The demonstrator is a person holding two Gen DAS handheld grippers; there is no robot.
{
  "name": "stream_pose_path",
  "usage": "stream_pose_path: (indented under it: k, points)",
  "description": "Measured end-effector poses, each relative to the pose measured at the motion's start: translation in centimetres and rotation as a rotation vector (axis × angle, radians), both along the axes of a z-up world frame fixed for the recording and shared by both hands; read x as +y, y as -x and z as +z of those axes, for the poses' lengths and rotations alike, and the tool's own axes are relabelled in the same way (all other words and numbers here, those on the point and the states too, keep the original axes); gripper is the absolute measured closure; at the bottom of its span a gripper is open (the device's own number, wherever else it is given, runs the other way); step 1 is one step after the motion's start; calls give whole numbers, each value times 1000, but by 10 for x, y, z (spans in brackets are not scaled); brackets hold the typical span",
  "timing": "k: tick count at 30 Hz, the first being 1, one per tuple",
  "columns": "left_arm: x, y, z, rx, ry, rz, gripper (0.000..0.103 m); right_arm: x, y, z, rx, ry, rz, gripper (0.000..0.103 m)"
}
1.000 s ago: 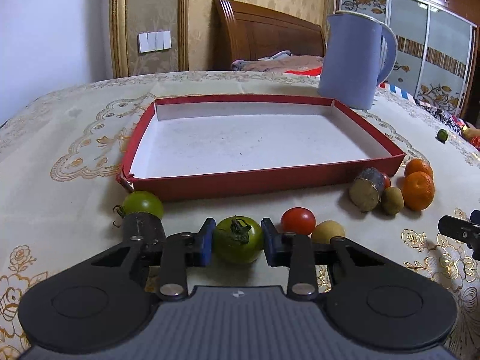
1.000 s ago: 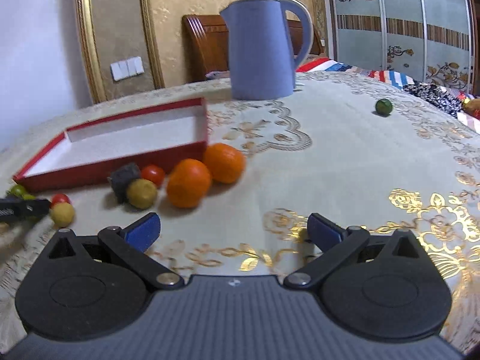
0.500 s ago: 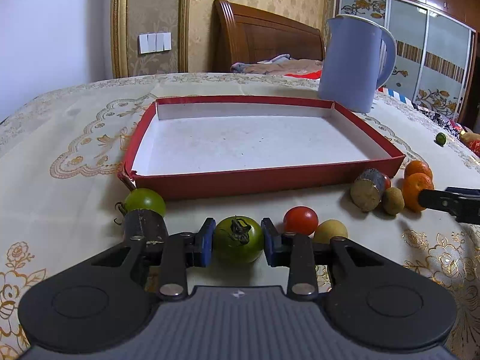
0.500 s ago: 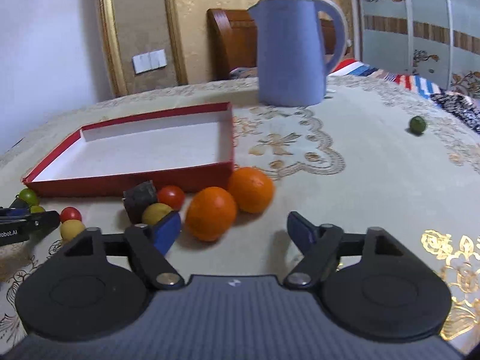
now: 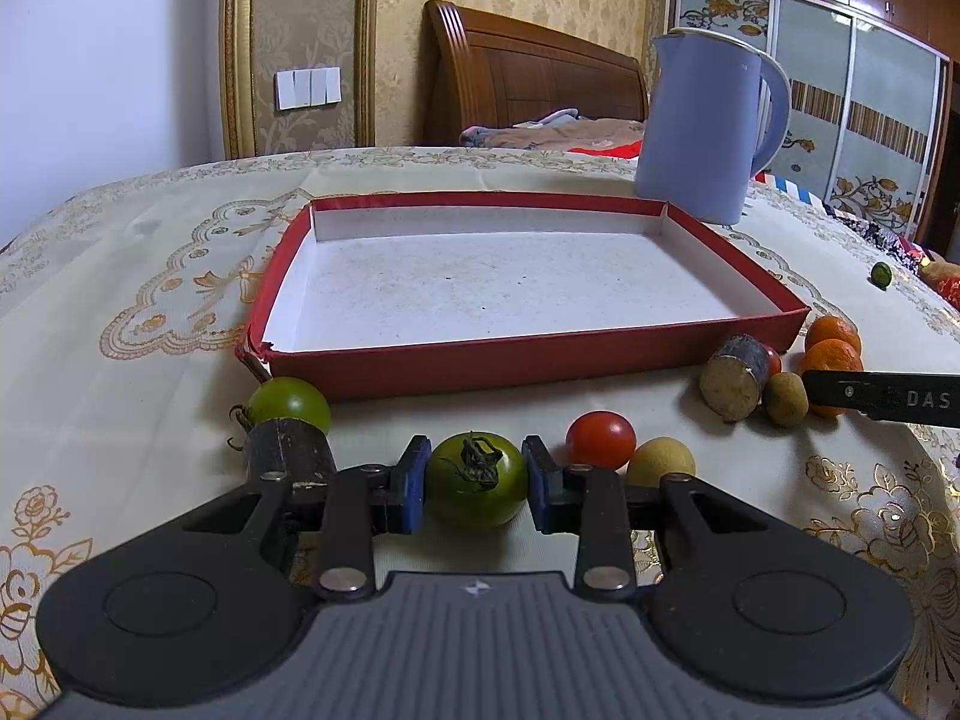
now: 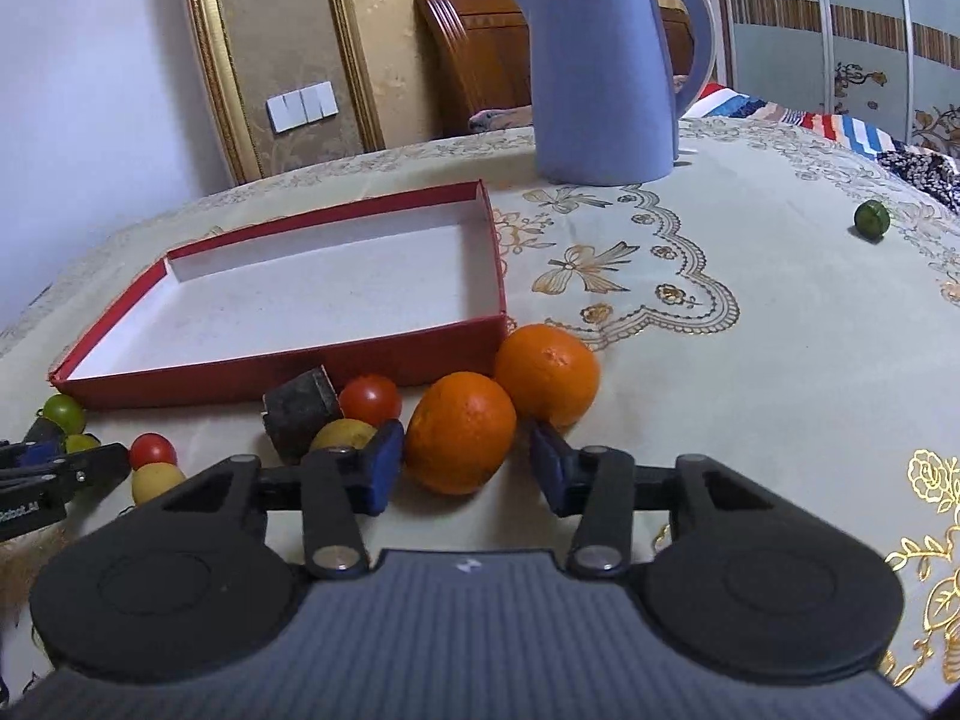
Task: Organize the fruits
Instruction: 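Close the left gripper on the green tomato while the right gripper grasps an orange, then carry the green tomato and orange into the tray and open both grippers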
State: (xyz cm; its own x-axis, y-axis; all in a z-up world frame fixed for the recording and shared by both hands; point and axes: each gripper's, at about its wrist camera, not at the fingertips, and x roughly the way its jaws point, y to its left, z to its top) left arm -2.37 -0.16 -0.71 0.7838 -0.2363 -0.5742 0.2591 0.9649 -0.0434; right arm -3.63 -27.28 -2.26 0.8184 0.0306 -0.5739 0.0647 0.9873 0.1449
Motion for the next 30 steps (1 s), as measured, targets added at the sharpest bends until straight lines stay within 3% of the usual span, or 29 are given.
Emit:
stream_pose_path:
  k: [3,5,17,30]
  points:
    - [0,0,0,0,-1,0,71,4,-3,-2,-3,5,-7,59]
    - [0,1,0,-1,-2,0,71,5,-3,-2,-9,10,-17,65]
    - [-3,2,1,-10,-12,14,71,19,4,1,-35,93,-29,66]
    - [-4,3,2,-5,-11,22,71,28,10,3,-51,105,-30,66]
